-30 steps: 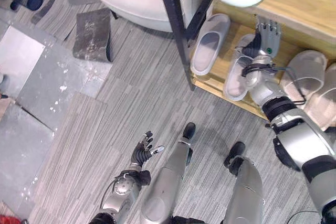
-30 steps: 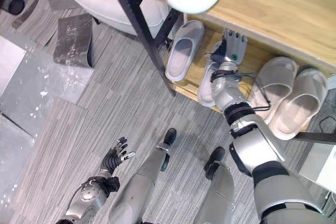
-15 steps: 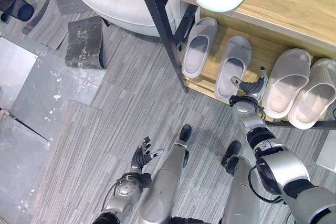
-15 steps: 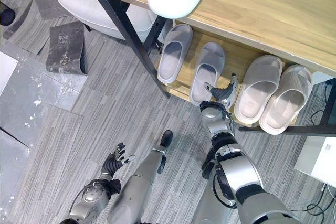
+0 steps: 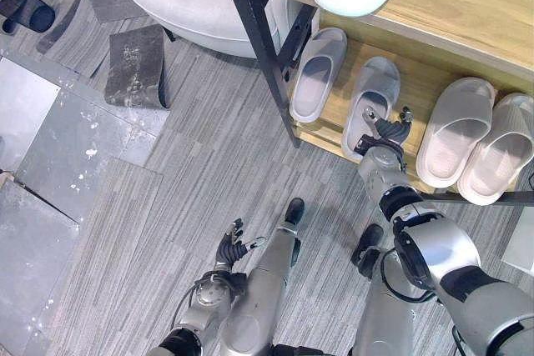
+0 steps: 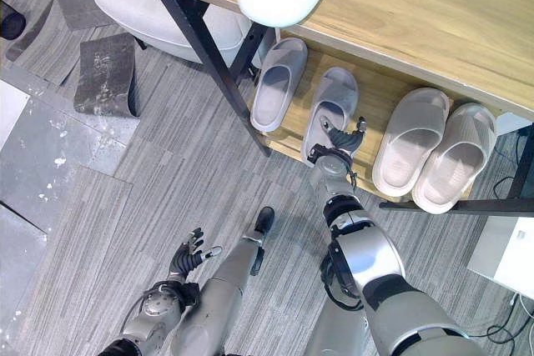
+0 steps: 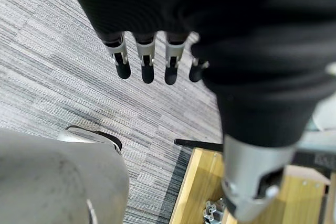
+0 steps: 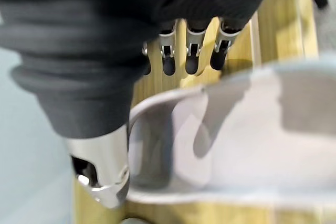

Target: Arrange the slippers neatly on the shoe rack.

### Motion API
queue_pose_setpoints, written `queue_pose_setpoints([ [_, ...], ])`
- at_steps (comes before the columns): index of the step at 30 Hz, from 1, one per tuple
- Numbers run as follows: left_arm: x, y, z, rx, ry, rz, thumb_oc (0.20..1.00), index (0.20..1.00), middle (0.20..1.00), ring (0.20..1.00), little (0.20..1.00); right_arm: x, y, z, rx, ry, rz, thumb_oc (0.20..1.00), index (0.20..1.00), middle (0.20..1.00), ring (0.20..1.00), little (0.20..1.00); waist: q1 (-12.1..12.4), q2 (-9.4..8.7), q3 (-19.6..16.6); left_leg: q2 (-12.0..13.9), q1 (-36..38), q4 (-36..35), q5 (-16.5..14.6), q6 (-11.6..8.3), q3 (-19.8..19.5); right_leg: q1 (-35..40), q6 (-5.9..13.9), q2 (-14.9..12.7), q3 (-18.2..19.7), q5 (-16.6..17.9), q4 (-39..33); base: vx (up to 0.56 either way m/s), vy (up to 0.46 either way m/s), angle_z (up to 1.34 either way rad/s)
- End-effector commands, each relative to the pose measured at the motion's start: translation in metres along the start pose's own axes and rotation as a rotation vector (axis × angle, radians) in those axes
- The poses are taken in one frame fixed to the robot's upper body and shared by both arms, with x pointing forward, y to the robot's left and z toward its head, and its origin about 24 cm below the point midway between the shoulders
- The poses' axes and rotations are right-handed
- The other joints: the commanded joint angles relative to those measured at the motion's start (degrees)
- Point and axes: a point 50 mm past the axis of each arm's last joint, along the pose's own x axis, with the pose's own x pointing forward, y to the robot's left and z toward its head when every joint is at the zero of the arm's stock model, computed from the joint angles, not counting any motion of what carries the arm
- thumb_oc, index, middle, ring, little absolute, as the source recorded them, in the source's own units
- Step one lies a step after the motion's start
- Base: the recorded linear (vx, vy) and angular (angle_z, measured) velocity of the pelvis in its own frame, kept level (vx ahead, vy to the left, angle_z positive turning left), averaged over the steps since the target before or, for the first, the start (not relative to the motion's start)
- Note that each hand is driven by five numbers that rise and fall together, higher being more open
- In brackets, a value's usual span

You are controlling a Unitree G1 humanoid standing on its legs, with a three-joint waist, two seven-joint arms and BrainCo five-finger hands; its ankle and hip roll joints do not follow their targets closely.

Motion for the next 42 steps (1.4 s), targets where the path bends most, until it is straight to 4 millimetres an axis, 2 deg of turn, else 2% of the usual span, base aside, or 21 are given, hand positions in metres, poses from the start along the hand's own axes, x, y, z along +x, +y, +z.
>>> queue_pose_setpoints([
  [1,0.009,-0.005,0.017,0.060,-0.068,-0.032,1.000,1.000,1.000,1.000,1.000,0.002,0.022,0.031,0.194,0.010,0.062,1.000,1.000,1.000,1.000,1.000,4.6,1.40,2.4,0.8,0.9,3.8,-8.0,0.25,0.5,3.7,2.14,0.9,1.5,-4.4,-1.5,0.00,0.000,0.00],
  [3,0.010,-0.005,0.018,0.065,-0.068,-0.038,1.000,1.000,1.000,1.000,1.000,0.008,0.020,0.047,0.260,0.001,0.053,1.000,1.000,1.000,1.000,1.000,5.3,1.54,2.4,0.7,0.6,3.9,-8.1,0.29,0.3,3.4,2.17,0.9,1.4,-4.7,-1.3,0.03,-0.023,0.03],
  [9,0.013,-0.008,0.017,0.072,-0.054,-0.043,1.000,1.000,1.000,1.000,1.000,0.014,0.019,0.071,0.288,-0.045,0.068,1.000,1.000,1.000,1.000,1.000,6.0,1.19,2.6,0.7,0.4,3.7,-8.1,0.28,0.3,3.2,2.14,0.8,1.6,-4.9,-1.2,0.02,-0.009,0.05],
  [17,0.019,-0.012,0.019,0.071,-0.046,-0.039,1.000,1.000,1.000,1.000,1.000,0.011,0.025,0.059,0.216,-0.013,0.115,1.000,1.000,1.000,1.000,1.000,5.7,0.55,2.9,0.8,1.5,3.1,-8.0,0.23,0.2,4.3,2.03,1.0,1.5,-4.8,-1.8,0.00,-0.001,0.00],
  [19,0.019,-0.008,0.014,0.073,-0.024,-0.020,1.000,1.000,1.000,1.000,1.000,0.011,0.022,0.049,0.117,-0.017,0.122,1.000,1.000,1.000,1.000,1.000,5.5,0.20,2.6,1.0,2.7,2.2,-7.7,0.12,0.3,5.5,2.05,1.2,1.4,-4.4,-2.6,0.00,0.000,0.00],
  [21,0.016,-0.002,0.010,0.071,-0.017,-0.002,1.000,1.000,1.000,1.000,1.000,0.015,0.012,0.049,-0.329,-0.177,0.111,1.000,1.000,1.000,1.000,1.000,5.2,-0.17,2.3,1.4,4.3,0.7,-7.0,-0.04,0.2,7.4,2.11,1.5,1.1,-3.4,-4.4,0.00,0.000,0.00],
  [22,0.014,-0.001,0.008,0.073,-0.019,-0.001,1.000,1.000,1.000,1.000,1.000,0.013,0.014,0.048,-0.384,-0.205,0.113,1.000,1.000,1.000,1.000,1.000,5.0,-0.36,2.3,1.5,5.0,0.2,-6.8,-0.08,0.1,8.3,2.09,1.7,0.9,-3.1,-5.2,0.00,0.000,0.00],
  [24,0.014,0.000,0.005,0.076,-0.010,0.008,1.000,1.000,1.000,1.000,1.000,0.015,0.003,0.038,-0.519,-0.223,0.094,1.000,1.000,1.000,1.000,1.000,4.5,-0.75,1.9,1.9,6.6,-1.3,-6.4,-0.22,0.1,10.2,2.18,2.1,0.5,-2.3,-7.1,-0.03,-0.012,-0.08],
  [25,0.013,0.002,0.003,0.086,-0.005,0.016,1.000,1.000,1.000,1.000,1.000,0.015,0.002,0.036,-0.544,-0.238,0.087,1.000,1.000,1.000,1.000,1.000,4.2,-0.94,1.7,1.8,6.8,-2.5,-4.3,-0.17,0.1,10.6,1.81,2.2,-0.2,-0.1,-8.7,0.01,-0.022,-0.04],
  [26,0.013,0.002,0.003,0.086,-0.002,0.018,1.000,1.000,1.000,1.000,1.000,0.014,0.002,0.035,-0.546,-0.236,0.088,1.000,1.000,1.000,1.000,1.000,4.2,-1.04,1.6,2.0,7.6,-2.3,-6.0,-0.29,0.0,11.3,2.21,2.4,0.1,-1.6,-8.3,-0.07,-0.005,0.05],
  [27,0.012,0.006,-0.003,0.096,0.020,0.035,1.000,1.000,1.000,1.000,1.000,0.012,0.000,0.027,-0.630,-0.271,0.100,1.000,1.000,1.000,1.000,1.000,3.4,-1.59,1.1,2.5,9.1,-4.9,-3.6,-0.36,0.2,13.1,1.93,2.8,-0.8,1.1,-11.6,0.04,-0.038,0.09],
  [28,0.009,0.011,-0.010,0.099,0.052,0.053,1.000,1.000,1.000,1.000,1.000,0.009,0.000,0.021,-0.659,-0.301,0.135,1.000,1.000,1.000,1.000,1.000,2.5,-2.43,-0.1,3.2,11.2,-7.4,-2.8,-0.56,0.7,15.2,2.17,3.5,-1.2,2.3,-14.4,-0.04,-0.005,0.04],
  [29,0.009,0.011,-0.010,0.099,0.053,0.053,1.000,1.000,1.000,1.000,1.000,0.009,0.000,0.020,-0.659,-0.301,0.135,1.000,1.000,1.000,1.000,1.000,2.5,-2.41,0.0,3.2,11.3,-7.5,-2.8,-0.57,0.6,15.3,2.17,3.5,-1.2,2.4,-14.5,0.06,-0.028,-0.10],
  [30,0.007,0.012,-0.018,0.086,0.083,0.065,1.000,1.000,1.000,1.000,1.000,0.001,0.000,0.005,-0.671,-0.306,0.192,1.000,1.000,1.000,1.000,1.000,1.5,-3.20,-1.1,3.9,13.6,-9.9,-2.0,-0.81,1.1,17.5,2.40,4.1,-1.5,3.5,-17.2,0.03,-0.017,-0.18],
  [31,0.006,0.012,-0.018,0.086,0.083,0.065,1.000,1.000,1.000,1.000,1.000,0.001,0.000,0.005,-0.671,-0.306,0.192,1.000,1.000,1.000,1.000,1.000,1.5,-3.17,-1.1,3.9,13.7,-10.0,-2.0,-0.82,1.1,17.6,2.39,4.2,-1.5,3.6,-17.3,0.06,-0.025,-0.21],
  [34,0.001,0.016,-0.030,0.076,0.130,0.075,1.000,1.000,1.000,1.000,1.000,-0.013,-0.009,-0.026,-0.626,-0.249,0.314,1.000,1.000,1.000,1.000,1.000,-0.1,-4.32,-3.3,5.3,17.6,-14.2,-0.5,-1.27,1.8,21.2,2.81,5.3,-2.0,5.1,-21.8,0.07,-0.031,-0.28],
  [37,-0.003,0.017,-0.031,0.043,0.123,0.056,1.000,1.000,1.000,1.000,1.000,-0.031,-0.030,-0.059,-0.582,-0.169,0.427,1.000,1.000,1.000,1.000,1.000,-2.0,-5.25,-6.3,6.7,22.2,-18.7,0.8,-1.60,3.2,25.7,3.40,6.6,-2.5,6.7,-27.2,0.09,-0.058,-0.18],
  [38,-0.004,0.017,-0.031,0.043,0.124,0.056,1.000,1.000,1.000,1.000,1.000,-0.031,-0.030,-0.059,-0.582,-0.169,0.426,1.000,1.000,1.000,1.000,1.000,-2.1,-5.27,-6.5,6.6,22.1,-18.8,1.0,-1.57,3.2,25.6,3.42,6.5,-2.6,6.9,-27.4,0.08,-0.054,-0.19],
  [40,-0.005,0.015,-0.027,0.037,0.102,0.034,1.000,1.000,1.000,1.000,1.000,-0.044,-0.049,-0.081,-0.557,-0.098,0.458,1.000,1.000,1.000,1.000,1.000,-3.1,-5.40,-8.1,7.2,24.1,-21.0,1.7,-1.72,3.9,27.2,3.74,7.2,-2.7,7.6,-29.5,0.06,-0.035,-0.16],
  [41,-0.005,0.012,-0.020,0.065,0.068,-0.001,1.000,1.000,1.000,1.000,1.000,-0.057,-0.068,-0.099,-0.542,-0.033,0.490,1.000,1.000,1.000,1.000,1.000,-4.0,-5.50,-9.5,7.7,26.1,-23.1,2.2,-2.02,4.5,28.7,3.92,7.8,-2.8,8.2,-31.5,0.05,-0.033,-0.20],
  [42,-0.005,0.012,-0.021,0.065,0.069,-0.001,1.000,1.000,1.000,1.000,1.000,-0.057,-0.069,-0.100,-0.543,-0.032,0.490,1.000,1.000,1.000,1.000,1.000,-4.0,-5.48,-9.6,7.7,26.2,-23.3,2.3,-2.03,4.5,28.8,3.92,7.8,-2.8,8.2,-31.6,0.06,-0.053,-0.19],
])
